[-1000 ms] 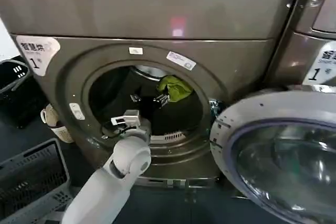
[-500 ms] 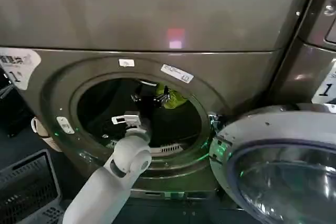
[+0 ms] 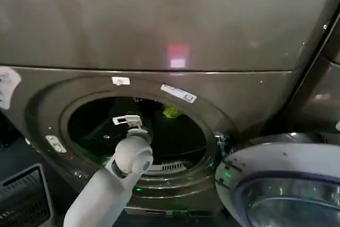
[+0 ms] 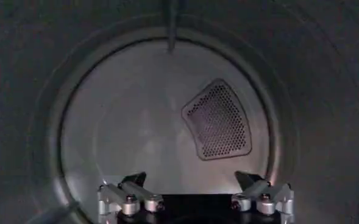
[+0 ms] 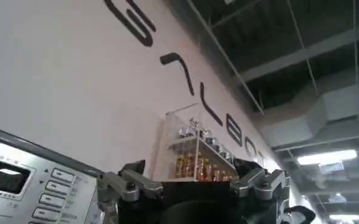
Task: Grasp the clothes from the dryer.
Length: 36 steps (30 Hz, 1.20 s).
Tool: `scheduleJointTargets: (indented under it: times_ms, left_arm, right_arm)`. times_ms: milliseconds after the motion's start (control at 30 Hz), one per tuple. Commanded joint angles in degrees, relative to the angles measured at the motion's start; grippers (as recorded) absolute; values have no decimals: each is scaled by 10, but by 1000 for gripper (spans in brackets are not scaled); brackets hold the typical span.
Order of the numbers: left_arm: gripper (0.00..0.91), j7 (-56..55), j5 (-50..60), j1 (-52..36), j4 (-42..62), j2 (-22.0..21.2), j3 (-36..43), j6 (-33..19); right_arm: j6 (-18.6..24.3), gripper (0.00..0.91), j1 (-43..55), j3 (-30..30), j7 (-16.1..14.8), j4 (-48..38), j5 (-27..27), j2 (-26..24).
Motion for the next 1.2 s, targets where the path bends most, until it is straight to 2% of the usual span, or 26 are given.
scheduleJointTargets:
  times_ms: [33,533,1200]
  left_arm:
    - [907,1,2,-1,3,-1,0,-1]
    - [907,5,12,-65,87,-29,21,-10]
    - [907,30,64,-213,374,-129,35,-71]
  right_arm:
    - [1,907,-1,2,1,0,1,0]
    - [4,907,-5,15,-2,-4,4,-4]
    - [7,907,-3,20,-5,-14,7,-11]
